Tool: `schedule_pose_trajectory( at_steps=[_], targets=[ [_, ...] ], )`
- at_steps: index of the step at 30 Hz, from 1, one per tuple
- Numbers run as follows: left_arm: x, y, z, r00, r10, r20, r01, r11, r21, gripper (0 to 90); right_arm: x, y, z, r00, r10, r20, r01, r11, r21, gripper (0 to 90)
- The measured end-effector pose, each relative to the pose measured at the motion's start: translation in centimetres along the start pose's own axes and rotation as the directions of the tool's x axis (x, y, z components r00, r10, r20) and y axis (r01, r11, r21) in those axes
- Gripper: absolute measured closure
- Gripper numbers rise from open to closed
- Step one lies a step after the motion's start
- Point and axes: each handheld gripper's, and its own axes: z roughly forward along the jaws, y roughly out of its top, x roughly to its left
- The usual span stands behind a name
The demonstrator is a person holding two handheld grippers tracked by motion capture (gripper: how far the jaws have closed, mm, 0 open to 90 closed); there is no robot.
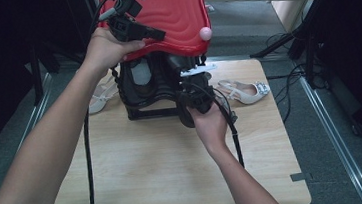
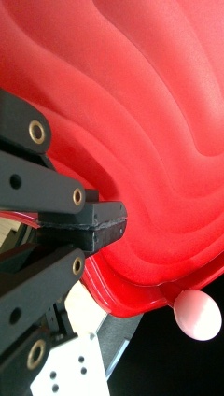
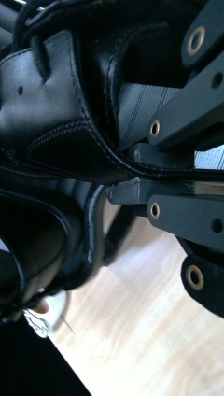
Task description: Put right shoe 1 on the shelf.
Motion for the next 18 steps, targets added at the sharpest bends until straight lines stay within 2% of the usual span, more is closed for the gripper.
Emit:
schedule_pose_trajectory(
  at_steps=[3,5,10,14,18],
  targets=[
    [0.0,0.0,0.0,1.0000,-0.003,0.002,0.003,1.0000,-0.003,90.0,0.3,0.3,1.0,0.9993,-0.010,0.035,0.011,1.000,-0.018,87.2],
    [0.0,0.0,0.0,1.0000,-0.004,0.003,0.004,1.0000,-0.003,90.0,0.3,0.4,1.6,0.9990,-0.001,0.046,0.002,1.000,-0.028,87.3],
    [0.1,-0.1,0.0,1.0000,-0.002,0.004,0.002,1.0000,-0.002,90.0,0.3,1.0,3.1,0.9987,0.028,0.042,-0.026,0.998,-0.049,87.1],
    [0.1,-0.1,-0.1,1.0000,-0.001,0.003,0.001,1.0000,-0.003,90.0,0.5,1.6,3.6,0.9977,0.042,0.054,-0.038,0.997,-0.067,86.6],
    [0.1,-0.1,0.0,1.0000,-0.004,0.001,0.004,1.0000,-0.004,90.0,0.1,2.2,4.0,0.9963,0.076,0.040,-0.073,0.995,-0.074,83.3]
  ],
)
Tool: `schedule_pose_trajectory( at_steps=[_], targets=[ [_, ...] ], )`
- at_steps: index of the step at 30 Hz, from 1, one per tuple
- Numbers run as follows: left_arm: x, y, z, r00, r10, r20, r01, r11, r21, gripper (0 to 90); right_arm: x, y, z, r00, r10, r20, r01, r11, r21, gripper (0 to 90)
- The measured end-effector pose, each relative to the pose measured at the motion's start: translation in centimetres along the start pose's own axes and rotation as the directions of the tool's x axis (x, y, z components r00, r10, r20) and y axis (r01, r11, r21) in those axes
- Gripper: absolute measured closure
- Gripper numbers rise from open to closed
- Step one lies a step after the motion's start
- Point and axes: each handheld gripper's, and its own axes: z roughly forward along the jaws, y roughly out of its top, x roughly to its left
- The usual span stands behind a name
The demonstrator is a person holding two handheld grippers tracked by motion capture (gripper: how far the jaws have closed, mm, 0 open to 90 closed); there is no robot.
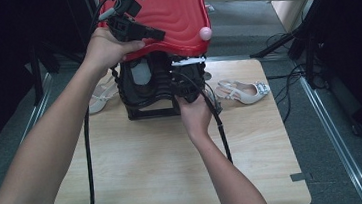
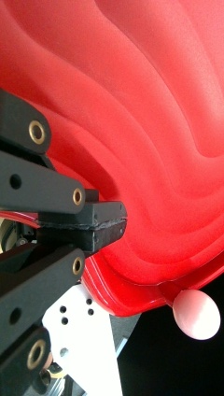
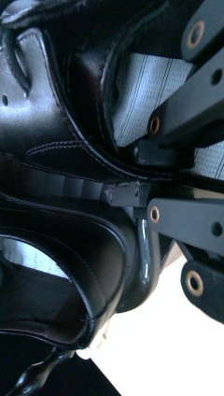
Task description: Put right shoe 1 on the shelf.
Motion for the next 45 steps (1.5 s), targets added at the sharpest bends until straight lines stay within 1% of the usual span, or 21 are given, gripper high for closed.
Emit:
schedule_pose_trajectory(
  at_steps=[3,5,7,10,14,17,20,24,26,29,30,31,32,34,36,38,39,40,41,43,45],
  targets=[
    [0.0,0.0,0.0,1.0000,0.003,0.000,-0.003,1.0000,-0.003,90.0,0.0,-0.1,0.1,0.9998,0.004,-0.020,-0.004,1.000,-0.003,77.3],
    [0.0,0.0,0.0,1.0000,0.002,-0.001,-0.002,1.0000,-0.001,90.0,0.0,-0.1,0.2,0.9978,0.015,-0.064,-0.016,1.000,0.000,72.1],
    [0.0,0.0,0.0,1.0000,0.001,0.001,-0.001,1.0000,-0.001,90.0,0.0,-0.1,0.2,0.9968,0.024,-0.077,-0.024,1.000,-0.003,67.7],
    [0.0,0.0,0.0,1.0000,-0.004,0.003,0.004,1.0000,-0.003,90.0,0.1,0.0,-0.2,0.9949,0.024,-0.098,-0.025,1.000,-0.018,65.3],
    [0.0,0.0,0.0,1.0000,-0.005,0.002,0.006,1.0000,-0.002,90.0,0.2,-0.1,-0.7,0.9939,-0.003,-0.111,0.004,1.000,0.001,66.8],
    [0.1,0.0,0.0,1.0000,-0.007,0.003,0.007,1.0000,-0.001,90.0,0.1,-0.1,-1.7,0.9882,0.003,-0.153,-0.004,1.000,-0.004,67.0],
    [0.1,0.0,0.0,0.9999,-0.012,0.004,0.012,0.9999,-0.004,90.0,0.0,-0.6,-2.9,0.9836,-0.008,-0.180,0.008,1.000,0.001,72.8],
    [0.1,0.0,0.0,0.9999,-0.013,0.004,0.013,0.9999,-0.003,90.0,-0.2,-1.7,-4.6,0.9773,-0.032,-0.209,0.029,0.999,-0.015,79.8],
    [0.1,0.0,0.0,0.9999,-0.011,0.005,0.011,0.9999,-0.003,90.0,-0.3,-2.2,-5.2,0.9767,-0.033,-0.212,0.031,0.999,-0.013,83.3],
    [0.1,0.0,0.0,0.9999,-0.010,0.006,0.010,0.9999,-0.002,90.0,-0.7,-3.2,-6.2,0.9669,-0.026,-0.254,0.021,1.000,-0.021,86.7],
    [0.1,0.0,0.0,0.9999,-0.010,0.006,0.010,0.9999,-0.002,90.0,-0.8,-3.4,-6.5,0.9621,-0.023,-0.272,0.016,0.999,-0.029,87.5],
    [0.1,0.0,0.0,0.9999,-0.010,0.005,0.010,0.9999,-0.002,90.0,-0.9,-3.7,-6.8,0.9576,-0.014,-0.288,0.008,1.000,-0.022,89.4],
    [0.1,0.0,0.0,0.9999,-0.011,0.005,0.011,0.9999,-0.002,90.0,-0.9,-3.9,-7.0,0.9524,-0.011,-0.305,0.010,1.000,-0.007,90.0],
    [0.1,0.0,0.0,0.9999,-0.011,0.006,0.011,0.9999,-0.002,90.0,-0.7,-4.5,-7.3,0.9462,-0.031,-0.322,0.033,0.999,0.000,90.0],
    [0.2,0.0,0.0,0.9999,-0.011,0.007,0.011,0.9999,-0.001,90.0,-0.5,-5.3,-7.3,0.9354,-0.035,-0.352,0.045,0.999,0.019,90.0],
    [0.2,0.0,0.0,0.9999,-0.011,0.007,0.011,0.9999,-0.002,90.0,-0.4,-6.0,-7.2,0.9353,-0.054,-0.350,0.069,0.997,0.028,90.0],
    [0.2,0.0,0.0,0.9999,-0.011,0.007,0.011,0.9999,-0.002,90.0,-0.3,-6.6,-7.0,0.9393,-0.077,-0.334,0.089,0.996,0.021,90.0],
    [0.1,0.0,0.0,0.9999,-0.011,0.007,0.011,0.9999,-0.002,90.0,-0.4,-6.9,-6.9,0.9429,-0.082,-0.323,0.094,0.995,0.022,90.0],
    [0.2,0.0,0.0,0.9999,-0.011,0.006,0.011,0.9999,-0.002,90.0,-0.6,-7.5,-6.5,0.9438,-0.069,-0.323,0.087,0.995,0.042,90.0],
    [0.2,0.0,0.0,0.9999,-0.012,0.008,0.012,0.9999,-0.001,90.0,-0.8,-8.1,-6.1,0.9418,-0.040,-0.334,0.065,0.996,0.066,90.0],
    [0.2,0.0,0.0,0.9999,-0.012,0.008,0.012,0.9999,-0.002,90.0,-1.2,-8.5,-5.6,0.9417,-0.034,-0.335,0.061,0.996,0.070,90.0]
  ],
)
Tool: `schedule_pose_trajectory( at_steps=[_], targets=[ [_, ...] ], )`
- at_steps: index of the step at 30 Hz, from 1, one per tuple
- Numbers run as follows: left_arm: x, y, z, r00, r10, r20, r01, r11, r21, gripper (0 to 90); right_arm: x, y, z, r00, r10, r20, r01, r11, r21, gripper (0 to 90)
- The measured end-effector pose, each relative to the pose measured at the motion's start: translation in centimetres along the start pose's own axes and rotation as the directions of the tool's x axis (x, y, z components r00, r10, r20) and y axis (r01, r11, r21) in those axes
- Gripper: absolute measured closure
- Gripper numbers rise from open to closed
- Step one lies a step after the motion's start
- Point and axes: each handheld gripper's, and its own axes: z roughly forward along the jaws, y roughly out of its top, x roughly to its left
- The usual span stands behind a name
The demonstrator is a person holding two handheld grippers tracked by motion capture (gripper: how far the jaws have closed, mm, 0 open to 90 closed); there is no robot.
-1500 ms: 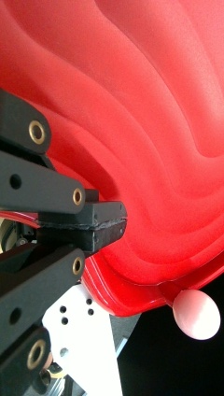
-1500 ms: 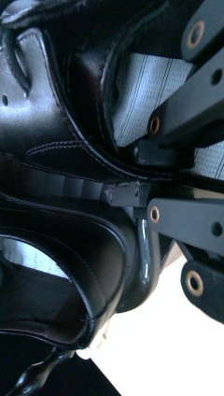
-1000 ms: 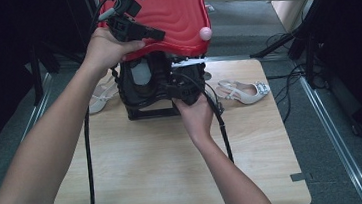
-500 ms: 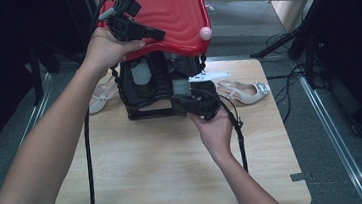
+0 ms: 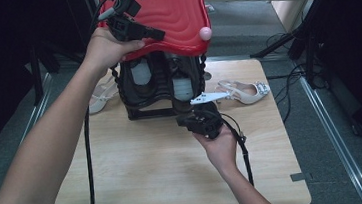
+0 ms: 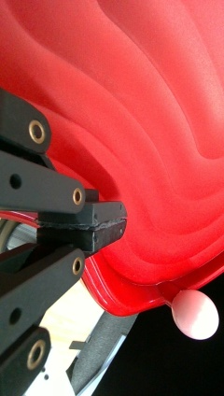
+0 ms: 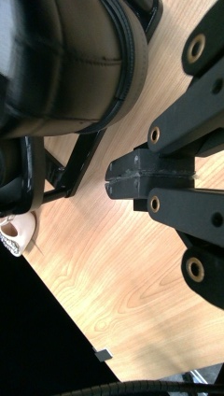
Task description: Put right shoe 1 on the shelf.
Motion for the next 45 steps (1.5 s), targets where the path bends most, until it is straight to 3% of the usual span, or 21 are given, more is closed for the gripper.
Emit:
schedule_pose_trajectory(
  at_steps=[4,7,11,15,23,33,37,41,45],
  targets=[
    [0.1,0.0,0.0,1.0000,-0.008,0.004,0.008,1.0000,0.000,90.0,-0.7,0.1,0.1,1.0000,0.002,0.009,-0.002,1.000,-0.026,90.0],
    [0.0,0.0,0.0,1.0000,-0.007,0.003,0.007,1.0000,-0.001,90.0,-1.4,0.4,0.3,0.9991,0.032,0.028,-0.031,0.999,-0.039,90.0],
    [0.0,0.0,0.0,1.0000,-0.008,0.002,0.008,1.0000,-0.002,90.0,-2.3,0.8,0.2,0.9975,0.070,-0.011,-0.070,0.997,-0.037,90.0],
    [0.0,0.0,0.0,0.9999,-0.013,0.002,0.013,0.9999,0.000,90.0,-2.2,1.2,0.3,0.9993,0.034,0.017,-0.033,0.999,-0.022,90.0],
    [0.0,0.0,0.0,0.9998,-0.019,0.004,0.019,0.9998,0.003,90.0,-2.2,3.0,1.0,0.9973,0.011,0.073,-0.011,1.000,-0.001,90.0],
    [0.0,0.0,0.0,0.9999,-0.015,0.004,0.015,0.9999,0.001,90.0,-3.4,4.8,1.9,0.9924,0.036,0.118,-0.031,0.999,-0.043,90.0],
    [0.0,0.0,0.0,0.9998,-0.021,0.006,0.021,0.9998,0.002,90.0,-3.7,5.0,2.1,0.9907,0.021,0.134,-0.012,0.998,-0.069,90.0],
    [0.0,0.0,0.0,0.9997,-0.023,0.006,0.023,0.9997,0.002,90.0,-4.6,5.5,2.5,0.9870,0.074,0.142,-0.067,0.996,-0.059,90.0],
    [0.0,-0.2,-0.1,0.9998,-0.020,0.003,0.020,0.9998,-0.007,90.0,-5.1,5.1,2.9,0.9872,0.109,0.116,-0.103,0.993,-0.061,90.0]
  ],
)
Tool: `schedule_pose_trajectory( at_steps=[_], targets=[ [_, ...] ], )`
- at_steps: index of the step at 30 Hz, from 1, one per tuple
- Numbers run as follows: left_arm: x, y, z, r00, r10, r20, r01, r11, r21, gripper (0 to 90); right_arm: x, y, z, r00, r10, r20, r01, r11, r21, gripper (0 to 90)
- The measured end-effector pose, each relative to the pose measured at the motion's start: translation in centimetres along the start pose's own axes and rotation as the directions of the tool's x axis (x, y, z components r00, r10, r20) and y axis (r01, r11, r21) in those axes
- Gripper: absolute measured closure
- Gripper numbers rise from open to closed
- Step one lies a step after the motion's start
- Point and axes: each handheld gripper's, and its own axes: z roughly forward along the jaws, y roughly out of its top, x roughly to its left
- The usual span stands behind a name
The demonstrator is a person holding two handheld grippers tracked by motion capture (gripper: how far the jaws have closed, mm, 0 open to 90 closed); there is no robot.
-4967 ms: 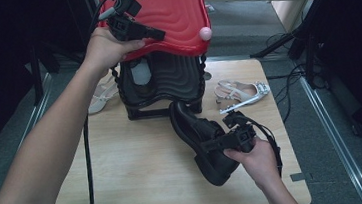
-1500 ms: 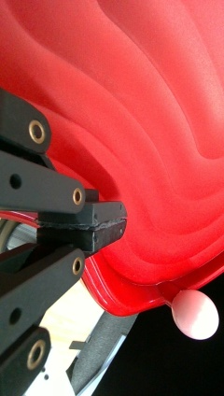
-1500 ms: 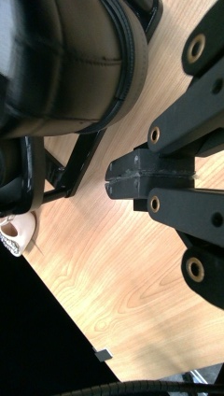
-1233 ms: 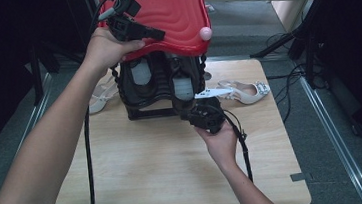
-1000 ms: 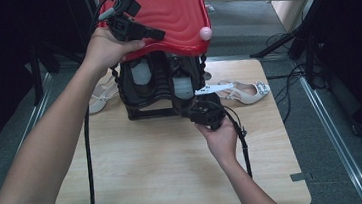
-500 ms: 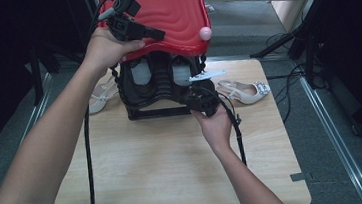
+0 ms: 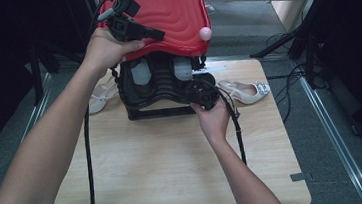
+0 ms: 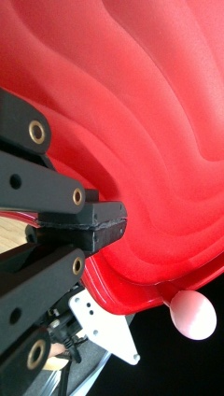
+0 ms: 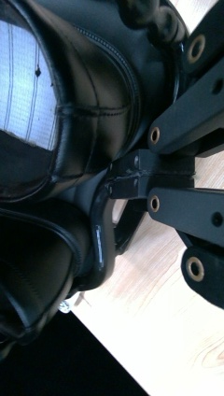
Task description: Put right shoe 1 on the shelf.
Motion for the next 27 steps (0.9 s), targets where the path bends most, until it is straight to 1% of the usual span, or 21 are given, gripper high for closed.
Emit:
schedule_pose_trajectory(
  at_steps=[1,3,5,7,9,11,12,13,14,15,16,17,18,19,21,22,24,25,27],
  targets=[
    [0.0,0.0,0.0,1.0000,0.001,-0.001,-0.001,1.0000,-0.001,90.0,0.0,-0.2,0.0,1.0000,-0.009,-0.003,0.009,1.000,-0.010,90.0],
    [-0.1,-0.1,0.0,1.0000,0.005,-0.008,-0.005,1.0000,-0.006,90.0,0.0,-0.6,-0.2,0.9998,-0.006,-0.019,0.006,1.000,-0.017,90.0],
    [-0.3,0.0,0.0,0.9997,0.018,-0.019,-0.018,0.9998,-0.003,90.0,-0.1,-0.9,-0.4,0.9992,0.002,-0.040,-0.003,1.000,-0.019,90.0],
    [-0.4,0.1,0.0,0.9996,0.010,-0.026,-0.010,0.9999,0.001,90.0,-0.1,-1.4,-0.5,0.9981,0.011,-0.060,-0.012,1.000,-0.011,90.0],
    [-0.5,0.1,-0.2,0.9990,0.004,-0.043,-0.004,1.0000,0.000,87.2,0.0,-1.9,-0.6,0.9966,0.003,-0.082,-0.005,1.000,-0.016,87.3],
    [-0.9,0.0,-0.5,0.9983,0.009,-0.058,-0.009,0.9999,-0.009,84.5,0.1,-2.3,-0.7,0.9919,-0.003,-0.127,0.003,1.000,-0.002,85.1],
    [-1.2,-0.2,-0.7,0.9982,-0.003,-0.059,0.002,0.9999,-0.017,82.5,0.2,-2.5,-0.8,0.9908,-0.006,-0.135,0.009,1.000,0.022,85.1],
    [-1.5,-0.4,-1.0,0.9988,-0.009,-0.049,0.008,0.9998,-0.019,81.5,0.4,-2.8,-0.8,0.9895,-0.019,-0.144,0.024,0.999,0.032,85.1],
    [-2.1,-0.6,-1.3,0.9992,-0.006,-0.040,0.005,0.9995,-0.030,78.9,0.5,-3.0,-1.0,0.9888,-0.035,-0.145,0.040,0.999,0.034,84.5],
    [-2.5,-0.9,-1.6,0.9993,0.001,-0.038,-0.002,0.9994,-0.034,76.8,0.5,-3.4,-1.2,0.9860,-0.045,-0.161,0.050,0.998,0.026,82.2],
    [-2.8,-1.1,-1.8,0.9994,0.005,-0.033,-0.006,0.9995,-0.030,75.3,0.5,-3.6,-1.4,0.9842,-0.042,-0.172,0.046,0.999,0.021,79.2],
    [-3.0,-1.4,-2.0,0.9995,0.007,-0.031,-0.008,0.9996,-0.028,74.3,0.4,-3.8,-1.6,0.9852,-0.027,-0.169,0.031,0.999,0.022,77.6],
    [-3.0,-1.8,-2.2,0.9997,0.000,-0.023,0.000,0.9997,-0.024,71.3,0.4,-4.0,-1.8,0.9867,-0.019,-0.161,0.022,1.000,0.019,75.9],
    [-3.1,-2.1,-2.4,0.9999,-0.003,-0.016,0.003,0.9998,-0.022,70.9,0.4,-4.1,-1.9,0.9875,-0.014,-0.157,0.016,1.000,0.016,76.2],
    [-3.4,-2.9,-2.7,0.9999,-0.001,-0.011,0.000,0.9998,-0.021,68.8,0.2,-4.5,-2.2,0.9835,-0.011,-0.181,0.016,0.999,0.027,78.0],
    [-3.5,-3.1,-2.8,1.0000,0.002,-0.009,-0.002,0.9999,-0.015,68.0,0.1,-4.8,-2.3,0.9829,-0.014,-0.184,0.020,0.999,0.028,80.3],
    [-3.8,-4.1,-3.1,0.9999,0.014,0.000,-0.014,0.9998,-0.011,66.7,0.0,-5.2,-2.7,0.9784,-0.010,-0.206,0.013,1.000,0.014,81.3],
    [-4.0,-4.5,-3.2,0.9996,0.029,-0.002,-0.029,0.9995,-0.013,66.4,0.0,-5.4,-2.9,0.9785,-0.010,-0.206,0.013,1.000,0.015,81.8],
    [-4.3,-5.4,-3.3,0.9993,0.036,0.003,-0.036,0.9992,-0.016,65.6,0.0,-5.7,-3.2,0.9819,-0.021,-0.188,0.023,1.000,0.011,81.7]
  ],
)
